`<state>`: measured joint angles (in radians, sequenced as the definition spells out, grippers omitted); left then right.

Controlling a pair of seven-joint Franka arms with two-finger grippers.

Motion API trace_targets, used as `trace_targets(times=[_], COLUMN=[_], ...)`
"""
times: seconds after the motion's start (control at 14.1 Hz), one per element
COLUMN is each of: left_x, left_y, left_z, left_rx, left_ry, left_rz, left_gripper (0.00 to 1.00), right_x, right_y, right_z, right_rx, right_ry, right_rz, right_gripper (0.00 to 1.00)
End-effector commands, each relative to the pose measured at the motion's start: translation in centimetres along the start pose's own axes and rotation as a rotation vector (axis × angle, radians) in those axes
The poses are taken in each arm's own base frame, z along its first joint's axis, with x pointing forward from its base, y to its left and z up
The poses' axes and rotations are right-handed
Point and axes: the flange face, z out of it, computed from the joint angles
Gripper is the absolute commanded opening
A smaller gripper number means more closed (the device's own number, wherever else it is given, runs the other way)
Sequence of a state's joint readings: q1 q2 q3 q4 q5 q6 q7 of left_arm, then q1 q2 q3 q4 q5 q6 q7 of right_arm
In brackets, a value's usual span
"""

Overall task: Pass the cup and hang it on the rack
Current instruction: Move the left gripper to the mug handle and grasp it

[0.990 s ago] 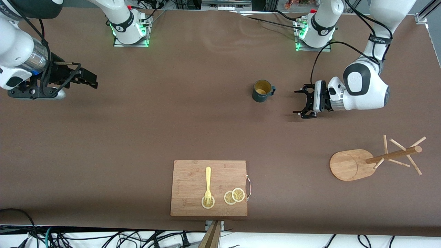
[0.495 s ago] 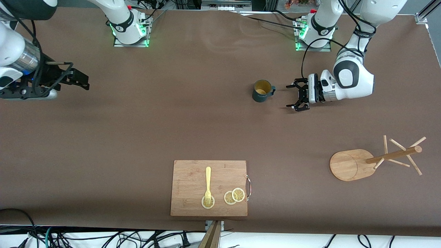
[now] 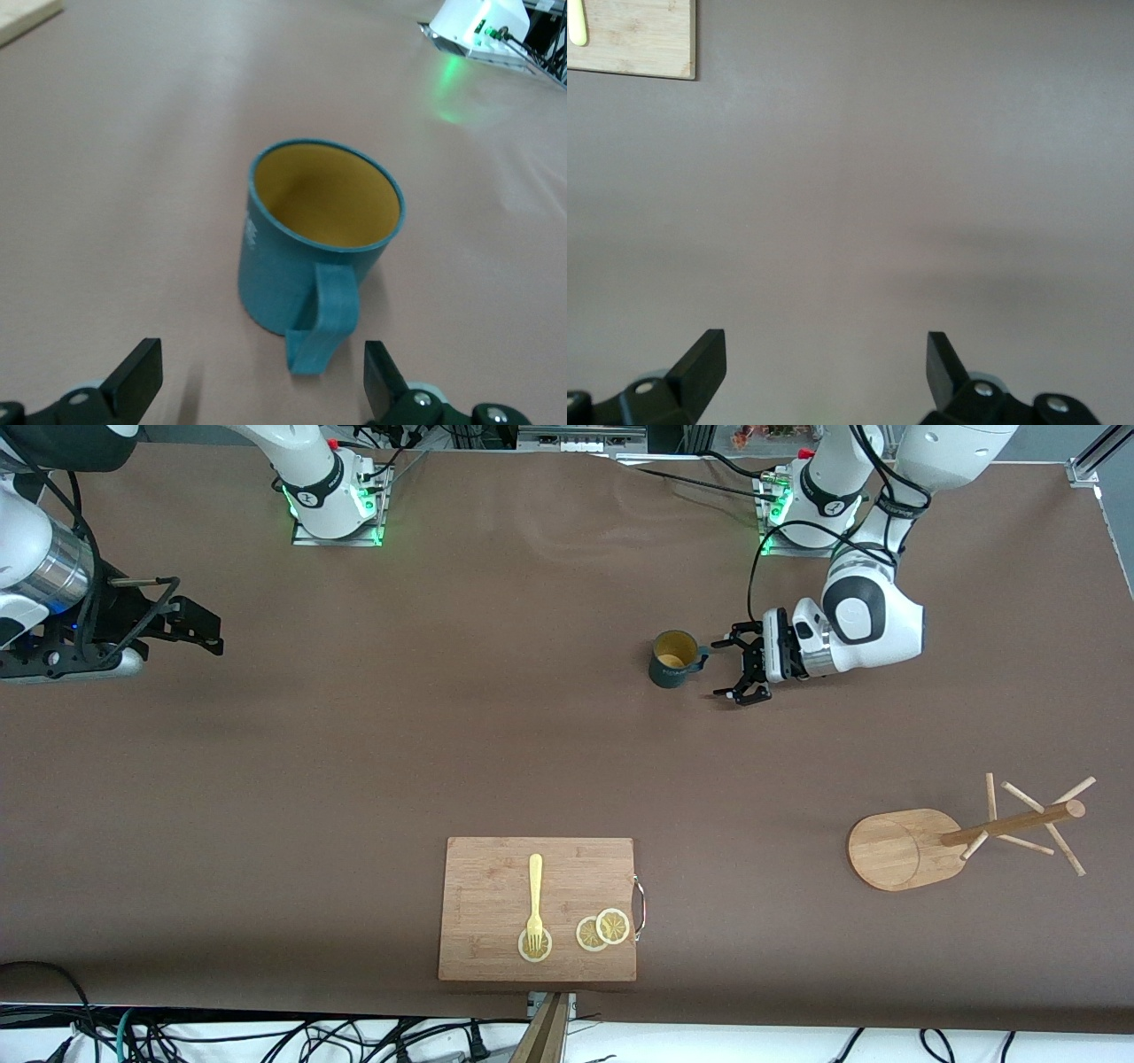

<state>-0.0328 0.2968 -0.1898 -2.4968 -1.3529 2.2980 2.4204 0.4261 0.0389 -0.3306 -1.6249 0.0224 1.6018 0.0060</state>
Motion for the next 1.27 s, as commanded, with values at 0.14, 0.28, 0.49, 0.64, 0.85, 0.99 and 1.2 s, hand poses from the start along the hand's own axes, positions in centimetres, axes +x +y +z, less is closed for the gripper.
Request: trace_targets(times=[0.14,0.28,0.49,0.64,0.85,0.99,1.2], left_x=[-0.9,-1.1,-0.2,0.5,0.7,0.6,0.5], left_y=[1.7,2.0,2.9,3.3,3.3,3.3,3.3], left_z=[0.9,1.1,2.6,3.3,3.4,3.4,3.3], left_rx=[0.005,0.017,0.046,0.05,0.059,0.06,0.062], left_ry=[-0.001,0.008,0.003,-0.019,-0.014,-0.014,-0.014], left_rz=[0.0,-0.024,-0.049,-0.035,-0.046,-0.012,-0.011], left_gripper=[1.0,1.0,1.0,1.0,1.0,1.0,0.77], right_x=[-0.1,0.3,0.3,0.3,0.3,0.1,0.0], right_y=[0.2,0.6,0.9,0.7,0.6,1.0,1.0], right_z=[-0.5,0.0,0.1,0.1,-0.1,-0.5,-1.1], right_rx=[-0.007,-0.008,-0.003,-0.005,-0.005,-0.004,-0.001], right_ry=[0.011,0.004,0.001,0.001,0.005,0.013,0.024], right_rz=[-0.006,0.0,0.0,-0.003,-0.005,-0.003,-0.005], right_gripper=[1.0,1.0,1.0,1.0,1.0,1.0,1.0])
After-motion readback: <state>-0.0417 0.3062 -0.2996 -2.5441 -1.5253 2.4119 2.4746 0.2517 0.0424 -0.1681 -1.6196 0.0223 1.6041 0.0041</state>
